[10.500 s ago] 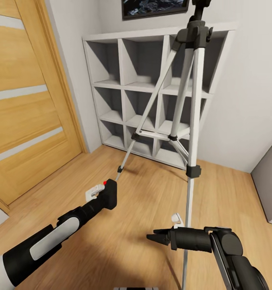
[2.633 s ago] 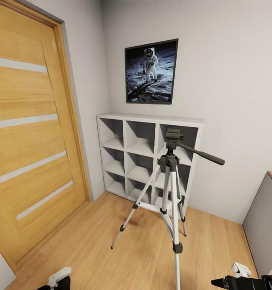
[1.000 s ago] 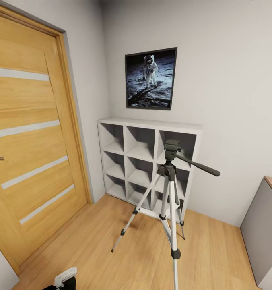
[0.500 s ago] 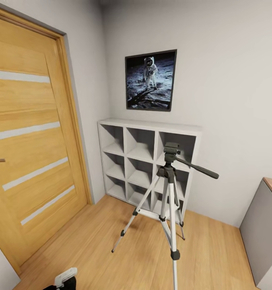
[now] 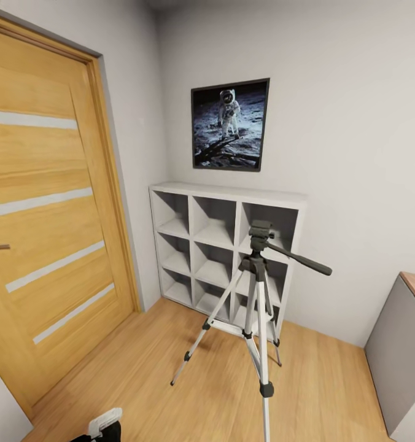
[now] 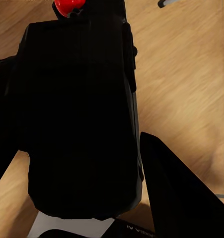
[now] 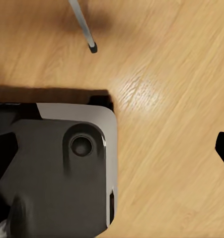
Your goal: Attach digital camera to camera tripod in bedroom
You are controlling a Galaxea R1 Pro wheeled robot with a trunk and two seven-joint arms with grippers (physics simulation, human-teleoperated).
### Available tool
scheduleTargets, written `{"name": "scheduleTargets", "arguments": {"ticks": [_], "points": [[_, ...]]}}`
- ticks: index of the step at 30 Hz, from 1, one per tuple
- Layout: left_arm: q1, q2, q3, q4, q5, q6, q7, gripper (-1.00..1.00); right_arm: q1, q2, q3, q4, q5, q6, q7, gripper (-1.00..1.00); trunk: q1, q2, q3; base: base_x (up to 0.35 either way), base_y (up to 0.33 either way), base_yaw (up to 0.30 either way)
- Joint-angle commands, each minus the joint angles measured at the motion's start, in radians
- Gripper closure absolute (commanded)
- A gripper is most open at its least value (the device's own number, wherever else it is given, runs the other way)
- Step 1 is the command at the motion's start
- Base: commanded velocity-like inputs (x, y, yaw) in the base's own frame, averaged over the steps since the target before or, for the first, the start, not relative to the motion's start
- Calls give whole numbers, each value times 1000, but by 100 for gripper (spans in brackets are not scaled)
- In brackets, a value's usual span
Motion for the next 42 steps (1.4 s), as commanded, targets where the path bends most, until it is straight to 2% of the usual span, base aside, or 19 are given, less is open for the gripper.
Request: {"name": "scheduleTargets", "arguments": {"ticks": [1,11,39,42], "points": [[-1,0,-9,0,5,3,3,100,-1,4,-8,1,6,3,-3,-100,-4,6,2,0,0,-69],[-1,2,-8,1,5,1,3,100,0,29,-9,2,6,5,-47,-100,-42,76,33,0,0,-228],[10,9,-4,4,8,9,9,100,0,31,-9,2,5,3,-54,-100,-149,272,121,0,0,-288],[18,13,-3,4,9,10,59,100,0,31,-9,2,5,3,-56,-100,-161,293,130,0,0,-257]]}}
